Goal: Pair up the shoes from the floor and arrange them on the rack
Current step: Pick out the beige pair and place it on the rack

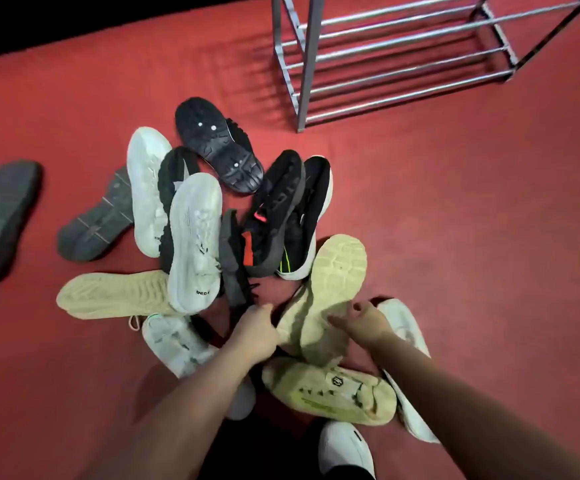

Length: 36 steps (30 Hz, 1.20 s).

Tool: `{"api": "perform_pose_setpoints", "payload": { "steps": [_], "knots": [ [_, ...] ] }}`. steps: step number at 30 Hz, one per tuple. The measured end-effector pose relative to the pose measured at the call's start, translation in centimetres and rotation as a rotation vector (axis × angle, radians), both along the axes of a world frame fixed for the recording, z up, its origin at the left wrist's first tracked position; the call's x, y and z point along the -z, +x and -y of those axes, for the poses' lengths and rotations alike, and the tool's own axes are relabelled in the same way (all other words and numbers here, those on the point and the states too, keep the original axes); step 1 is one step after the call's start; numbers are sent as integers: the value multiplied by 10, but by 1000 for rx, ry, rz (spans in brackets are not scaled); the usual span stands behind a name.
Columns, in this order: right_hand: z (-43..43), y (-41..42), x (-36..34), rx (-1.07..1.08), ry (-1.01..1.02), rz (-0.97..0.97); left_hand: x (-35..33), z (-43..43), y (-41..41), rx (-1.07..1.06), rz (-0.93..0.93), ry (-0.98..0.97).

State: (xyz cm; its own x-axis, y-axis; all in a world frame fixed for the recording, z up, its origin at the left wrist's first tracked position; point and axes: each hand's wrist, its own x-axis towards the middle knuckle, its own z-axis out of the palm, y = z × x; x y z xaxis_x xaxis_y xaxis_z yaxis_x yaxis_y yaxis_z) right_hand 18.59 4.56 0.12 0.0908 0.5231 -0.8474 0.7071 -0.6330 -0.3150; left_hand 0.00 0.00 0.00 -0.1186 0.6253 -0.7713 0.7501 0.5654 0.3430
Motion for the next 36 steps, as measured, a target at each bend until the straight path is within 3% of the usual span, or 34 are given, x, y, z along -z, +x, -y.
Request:
{"api": "perform_pose_setpoints", "payload": {
  "steps": [7,11,14,18,23,26,29,32,34,36],
  "knots": [
    [0,-20,71,273,70,7,71,-7,19,90,10,-112],
    [-15,0,59,502,-25,-184,88,-4,17,-117,93,-143],
    [-28,18,29,511,-26,-316,87,-3,13,-221,221,-189],
    [-54,44,3,487,63,-313,71,-12,5,-185,318,-130],
    [-74,63,-15,166,442,34,26,-30,24,-20,145,172],
    [-71,73,-17,138,633,182,-2,-33,45,292,-138,389],
    [-69,85,-10,-79,781,445,1,-29,56,552,-319,588],
    [-65,90,9,-117,641,510,27,-23,59,707,-443,640],
    [-57,88,30,-124,482,390,35,-17,65,738,-427,560],
    [-52,86,41,-95,457,297,41,-13,65,771,-396,444]
  ]
}}
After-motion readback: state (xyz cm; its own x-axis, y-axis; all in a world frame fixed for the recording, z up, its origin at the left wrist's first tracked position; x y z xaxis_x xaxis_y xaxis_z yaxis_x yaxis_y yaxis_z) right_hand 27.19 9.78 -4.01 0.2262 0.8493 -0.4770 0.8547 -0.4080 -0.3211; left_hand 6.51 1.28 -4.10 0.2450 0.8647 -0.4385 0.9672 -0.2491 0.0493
